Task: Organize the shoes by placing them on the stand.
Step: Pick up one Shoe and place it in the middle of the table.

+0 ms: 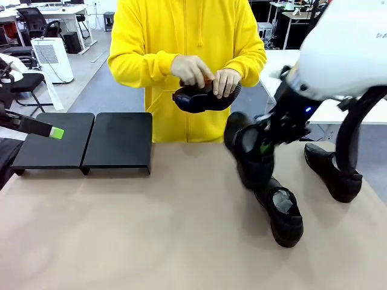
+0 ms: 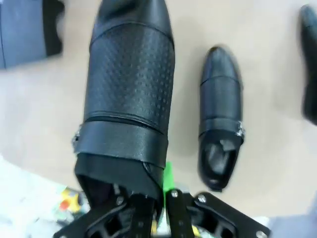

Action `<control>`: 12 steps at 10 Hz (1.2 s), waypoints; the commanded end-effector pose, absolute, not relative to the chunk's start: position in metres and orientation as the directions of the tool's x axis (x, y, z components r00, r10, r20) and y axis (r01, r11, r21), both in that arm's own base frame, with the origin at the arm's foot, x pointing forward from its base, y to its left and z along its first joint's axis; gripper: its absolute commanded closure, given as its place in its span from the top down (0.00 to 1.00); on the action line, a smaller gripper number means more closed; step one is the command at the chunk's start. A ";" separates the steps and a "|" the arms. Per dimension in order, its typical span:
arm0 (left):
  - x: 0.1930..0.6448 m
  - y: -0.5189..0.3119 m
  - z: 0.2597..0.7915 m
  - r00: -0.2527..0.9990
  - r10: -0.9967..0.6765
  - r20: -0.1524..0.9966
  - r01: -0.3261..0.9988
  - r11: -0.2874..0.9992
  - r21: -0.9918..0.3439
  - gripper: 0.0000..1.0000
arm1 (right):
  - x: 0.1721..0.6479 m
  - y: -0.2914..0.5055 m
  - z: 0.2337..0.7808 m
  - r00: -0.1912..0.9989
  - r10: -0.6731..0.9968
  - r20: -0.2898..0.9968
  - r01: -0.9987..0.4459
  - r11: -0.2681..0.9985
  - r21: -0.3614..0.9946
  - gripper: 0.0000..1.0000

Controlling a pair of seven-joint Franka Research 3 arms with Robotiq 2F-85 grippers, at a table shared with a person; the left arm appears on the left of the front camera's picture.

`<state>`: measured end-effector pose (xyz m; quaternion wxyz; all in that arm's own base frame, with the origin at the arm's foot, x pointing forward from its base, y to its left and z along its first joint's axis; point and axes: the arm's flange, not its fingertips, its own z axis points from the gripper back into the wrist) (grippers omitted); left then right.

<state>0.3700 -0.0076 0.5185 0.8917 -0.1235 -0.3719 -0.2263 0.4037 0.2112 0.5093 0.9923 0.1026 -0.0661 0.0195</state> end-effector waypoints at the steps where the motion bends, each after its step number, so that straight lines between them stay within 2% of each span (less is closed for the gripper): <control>1: 0.370 -0.004 0.518 0.612 -0.314 0.726 0.510 0.858 -0.058 1.00 | 0.418 0.182 0.522 0.985 -0.031 0.167 -0.007 0.975 0.220 0.00; 3: 0.370 -0.004 0.518 0.612 -0.314 0.726 0.510 0.858 -0.058 1.00 | 0.418 0.182 0.522 0.985 -0.031 0.167 -0.007 0.975 0.220 0.00; 7: 0.370 -0.004 0.518 0.612 -0.314 0.726 0.510 0.858 -0.058 1.00 | 0.374 0.289 0.475 0.993 0.025 0.117 -0.053 0.969 0.241 0.00; 9: 0.370 -0.004 0.518 0.612 -0.314 0.726 0.510 0.858 -0.058 1.00 | 0.370 0.329 0.443 0.997 0.008 0.071 -0.021 0.983 0.184 0.00; 12: 0.370 -0.004 0.518 0.612 -0.314 0.726 0.510 0.858 -0.058 1.00 | 0.367 0.369 0.400 0.999 -0.050 0.006 0.047 0.965 0.259 0.00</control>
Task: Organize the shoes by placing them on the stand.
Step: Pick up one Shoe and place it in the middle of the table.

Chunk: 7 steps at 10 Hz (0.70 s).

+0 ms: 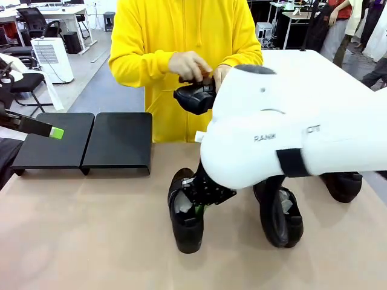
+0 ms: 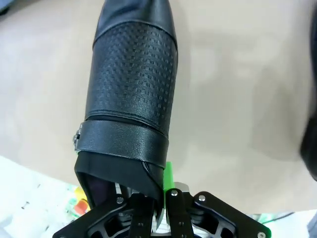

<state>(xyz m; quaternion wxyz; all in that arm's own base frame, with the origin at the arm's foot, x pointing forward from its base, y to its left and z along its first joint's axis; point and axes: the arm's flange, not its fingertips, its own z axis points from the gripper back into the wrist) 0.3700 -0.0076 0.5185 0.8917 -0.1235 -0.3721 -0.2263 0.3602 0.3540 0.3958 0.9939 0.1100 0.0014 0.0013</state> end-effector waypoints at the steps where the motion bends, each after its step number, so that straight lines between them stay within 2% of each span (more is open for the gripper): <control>1: 0.370 -0.004 0.518 0.612 -0.314 0.726 0.510 0.858 -0.058 1.00 | 0.366 0.373 0.389 0.998 -0.064 0.006 0.059 0.959 0.278 0.00; 3: 0.370 -0.004 0.518 0.612 -0.314 0.726 0.510 0.858 -0.058 1.00 | 0.369 0.379 0.366 1.000 0.009 0.008 -0.011 0.958 0.288 0.00; 4: 0.370 -0.004 0.518 0.612 -0.314 0.726 0.510 0.858 -0.058 1.00 | 0.371 0.379 0.356 1.000 0.023 -0.021 -0.016 0.959 0.284 0.07; 7: 0.370 -0.004 0.518 0.612 -0.314 0.726 0.510 0.858 -0.058 1.00 | 0.369 0.376 0.346 0.999 -0.012 -0.037 0.022 0.956 0.293 0.62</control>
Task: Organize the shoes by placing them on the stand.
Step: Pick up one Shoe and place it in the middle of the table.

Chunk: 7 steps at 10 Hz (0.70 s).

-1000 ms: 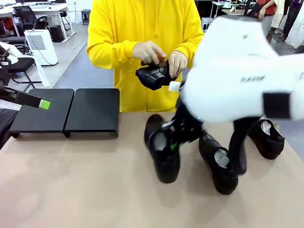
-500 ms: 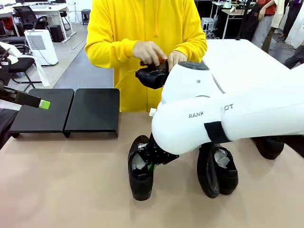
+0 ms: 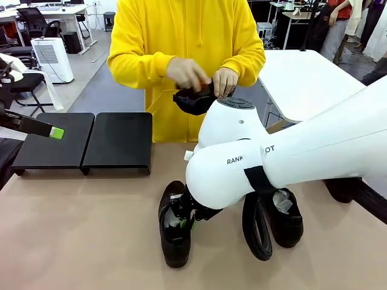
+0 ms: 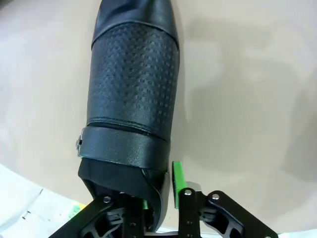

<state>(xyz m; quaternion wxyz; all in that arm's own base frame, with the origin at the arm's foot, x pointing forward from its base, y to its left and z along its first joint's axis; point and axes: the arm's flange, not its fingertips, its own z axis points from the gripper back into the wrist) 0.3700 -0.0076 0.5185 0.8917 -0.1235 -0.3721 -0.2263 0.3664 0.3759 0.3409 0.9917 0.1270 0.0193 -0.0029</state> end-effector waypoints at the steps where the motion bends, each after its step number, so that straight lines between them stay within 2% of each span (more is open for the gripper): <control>1: 0.370 -0.004 0.518 0.612 -0.314 0.726 0.510 0.858 -0.058 1.00 | 0.368 0.373 0.348 0.998 -0.049 -0.043 0.060 0.956 0.288 0.80; 2: 0.370 -0.004 0.518 0.612 -0.314 0.726 0.510 0.858 -0.058 1.00 | 0.365 0.370 0.352 0.996 -0.065 -0.055 0.078 0.956 0.283 0.99; 6: 0.370 -0.004 0.518 0.612 -0.314 0.726 0.510 0.858 -0.058 1.00 | 0.345 0.360 0.378 0.995 -0.012 -0.097 0.039 0.958 0.282 1.00; 7: 0.370 -0.004 0.518 0.612 -0.314 0.726 0.510 0.858 -0.058 1.00 | 0.364 0.369 0.365 0.997 -0.051 -0.053 0.064 0.957 0.284 1.00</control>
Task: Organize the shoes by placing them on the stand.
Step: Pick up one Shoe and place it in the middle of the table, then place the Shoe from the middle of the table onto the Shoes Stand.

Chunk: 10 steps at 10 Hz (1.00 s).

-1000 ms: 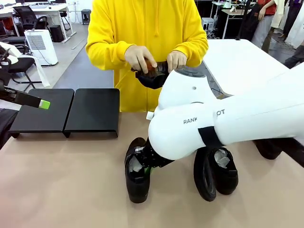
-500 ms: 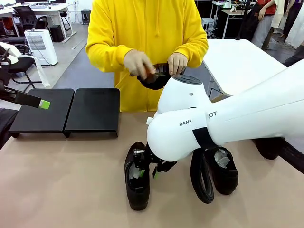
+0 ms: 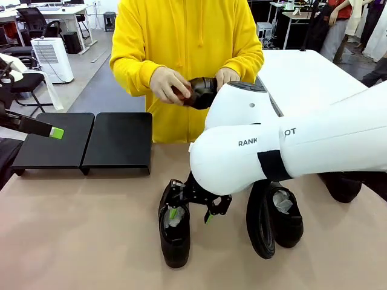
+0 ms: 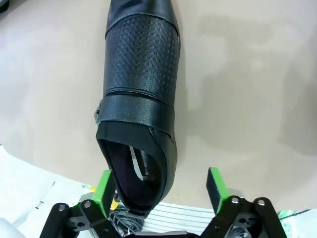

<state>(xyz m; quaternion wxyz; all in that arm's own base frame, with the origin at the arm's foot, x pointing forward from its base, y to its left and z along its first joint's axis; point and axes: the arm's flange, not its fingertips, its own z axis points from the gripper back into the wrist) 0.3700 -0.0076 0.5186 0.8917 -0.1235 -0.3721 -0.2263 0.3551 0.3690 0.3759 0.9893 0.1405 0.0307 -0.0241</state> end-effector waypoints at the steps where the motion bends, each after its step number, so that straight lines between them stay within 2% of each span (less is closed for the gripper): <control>1: 0.370 -0.004 0.518 0.612 -0.314 0.726 0.510 0.858 -0.058 1.00 | 0.364 0.369 0.365 0.997 -0.051 -0.053 0.064 0.957 0.284 1.00; 10: 0.370 -0.004 0.518 0.612 -0.314 0.726 0.510 0.858 -0.058 1.00 | 0.364 0.369 0.365 0.997 -0.051 -0.053 0.064 0.957 0.284 1.00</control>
